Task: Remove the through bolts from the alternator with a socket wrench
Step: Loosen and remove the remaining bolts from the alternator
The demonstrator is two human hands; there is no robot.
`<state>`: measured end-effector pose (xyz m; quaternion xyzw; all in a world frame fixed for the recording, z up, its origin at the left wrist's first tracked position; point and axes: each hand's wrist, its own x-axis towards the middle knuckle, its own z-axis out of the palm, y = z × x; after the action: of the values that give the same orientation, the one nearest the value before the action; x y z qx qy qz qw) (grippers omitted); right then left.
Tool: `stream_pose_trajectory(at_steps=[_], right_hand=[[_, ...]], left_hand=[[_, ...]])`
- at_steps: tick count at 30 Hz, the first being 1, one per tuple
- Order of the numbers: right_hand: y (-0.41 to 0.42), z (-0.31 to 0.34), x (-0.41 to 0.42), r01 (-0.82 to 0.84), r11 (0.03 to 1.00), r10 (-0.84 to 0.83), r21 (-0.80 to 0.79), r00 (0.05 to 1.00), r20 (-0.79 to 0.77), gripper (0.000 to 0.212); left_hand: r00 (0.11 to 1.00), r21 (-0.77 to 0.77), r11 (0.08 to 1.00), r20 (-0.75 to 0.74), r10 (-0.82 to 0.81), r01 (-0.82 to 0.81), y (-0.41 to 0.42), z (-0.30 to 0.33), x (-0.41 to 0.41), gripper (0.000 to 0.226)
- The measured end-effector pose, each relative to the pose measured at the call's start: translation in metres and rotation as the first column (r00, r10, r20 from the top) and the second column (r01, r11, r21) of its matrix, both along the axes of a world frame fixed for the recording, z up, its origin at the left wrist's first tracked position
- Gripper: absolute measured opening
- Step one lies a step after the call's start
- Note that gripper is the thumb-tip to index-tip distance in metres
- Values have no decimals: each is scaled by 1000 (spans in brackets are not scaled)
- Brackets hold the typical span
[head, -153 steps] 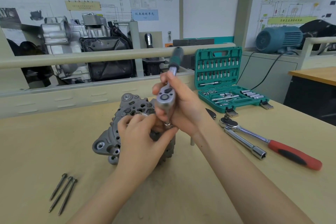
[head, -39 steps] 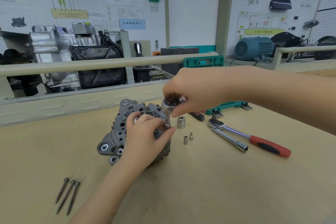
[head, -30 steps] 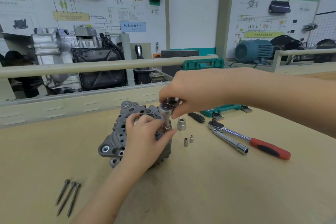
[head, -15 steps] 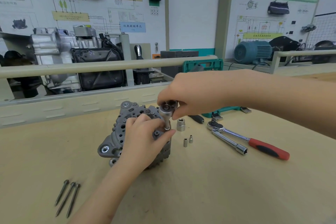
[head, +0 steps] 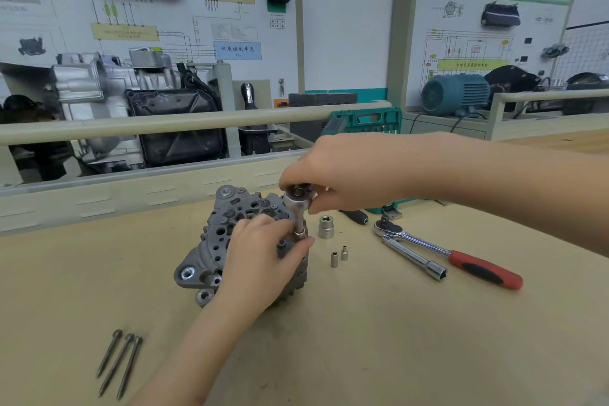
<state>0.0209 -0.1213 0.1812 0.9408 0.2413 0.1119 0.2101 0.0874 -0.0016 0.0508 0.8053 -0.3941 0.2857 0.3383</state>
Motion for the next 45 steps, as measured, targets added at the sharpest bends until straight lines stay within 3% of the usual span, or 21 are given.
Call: stream_pose_trajectory(at_steps=[6,12,18,23,30,39,45], right_hand=[[1,3,3,103,994,-103,-31,994,-23,38],[0,-2,-1,29,999,-29,-22,999,22,18],[1,0,1,21,992,-15,-122,999,45,29],[-1,2,-3,93,992,-89,-88,995,50,41],[1,-1,-5,26,999,-26,-27,1000,3,22],[-1,1,-2,97,995,-98,-19,994,-50,41],[4,-1,-4,35,999,-36,-27,999,-5,17]], left_hand=[[998,-44,997,19,63,-62,-3,0,-3,21],[997,-28,998,-39,-66,64,3,0,0,14],[1000,-43,999,-13,-6,6,2,1,-2,13],[1000,-40,999,13,-2,3,-1,0,-4,13],[999,-25,999,27,-36,36,2,-4,0,26],[997,-43,998,49,56,-54,-3,-2,-3,14],[1000,-44,999,12,14,-13,-1,-3,-1,14]])
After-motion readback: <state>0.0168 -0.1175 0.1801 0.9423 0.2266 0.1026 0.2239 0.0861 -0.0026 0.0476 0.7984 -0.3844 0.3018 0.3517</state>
